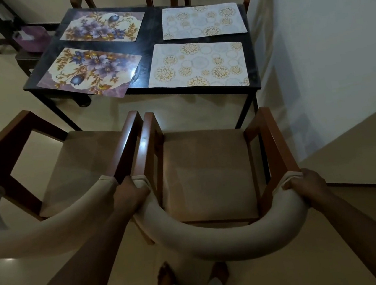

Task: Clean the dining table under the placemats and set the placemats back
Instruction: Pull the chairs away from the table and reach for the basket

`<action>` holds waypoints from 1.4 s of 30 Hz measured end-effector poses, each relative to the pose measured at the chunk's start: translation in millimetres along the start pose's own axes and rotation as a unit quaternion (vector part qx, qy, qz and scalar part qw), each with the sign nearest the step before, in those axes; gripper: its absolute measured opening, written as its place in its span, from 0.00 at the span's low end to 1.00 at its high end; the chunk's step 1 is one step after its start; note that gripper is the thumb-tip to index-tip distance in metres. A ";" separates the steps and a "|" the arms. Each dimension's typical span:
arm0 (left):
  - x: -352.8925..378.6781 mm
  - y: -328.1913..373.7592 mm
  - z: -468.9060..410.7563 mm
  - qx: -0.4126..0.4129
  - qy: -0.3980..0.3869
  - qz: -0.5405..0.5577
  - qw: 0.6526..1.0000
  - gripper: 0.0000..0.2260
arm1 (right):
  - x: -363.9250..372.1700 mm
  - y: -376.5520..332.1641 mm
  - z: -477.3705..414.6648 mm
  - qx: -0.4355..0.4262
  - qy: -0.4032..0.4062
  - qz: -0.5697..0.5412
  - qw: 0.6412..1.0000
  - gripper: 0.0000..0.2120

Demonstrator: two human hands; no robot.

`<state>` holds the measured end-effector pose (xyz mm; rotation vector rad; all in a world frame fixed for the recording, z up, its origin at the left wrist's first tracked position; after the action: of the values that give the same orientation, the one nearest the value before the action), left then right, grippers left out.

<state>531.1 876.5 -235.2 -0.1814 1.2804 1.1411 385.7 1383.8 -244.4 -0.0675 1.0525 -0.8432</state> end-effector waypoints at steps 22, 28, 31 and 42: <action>-2.7 -0.6 -19.2 0.007 0.008 -0.020 1.000 0.31 | 8.8 -2.1 7.2 -0.019 0.022 0.005 1.000 0.38; -3.6 -2.3 -22.2 0.012 -0.009 -0.026 1.000 0.30 | 8.2 -6.9 17.4 -0.017 0.037 0.014 0.999 0.29; -2.8 -2.8 -22.8 0.017 -0.011 -0.032 0.999 0.29 | 7.8 -4.5 23.7 -0.018 0.042 0.012 0.999 0.28; 0.6 -1.1 -25.5 0.027 -0.022 -0.029 0.999 0.27 | 6.6 7.5 32.1 -0.005 0.048 0.011 0.999 0.34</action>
<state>515.2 859.2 -245.2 -0.1527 1.2584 1.0543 416.7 1374.2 -235.7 -0.0246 1.1456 -0.8284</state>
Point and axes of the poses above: each hand's wrist, its own z-axis away from the middle knuckle, its own x-axis out of the palm, y = z × x, the point moved 4 cm from there along -z, towards the middle knuckle, and after that the axes turned 8 degrees about y, right-handed, at the moved point
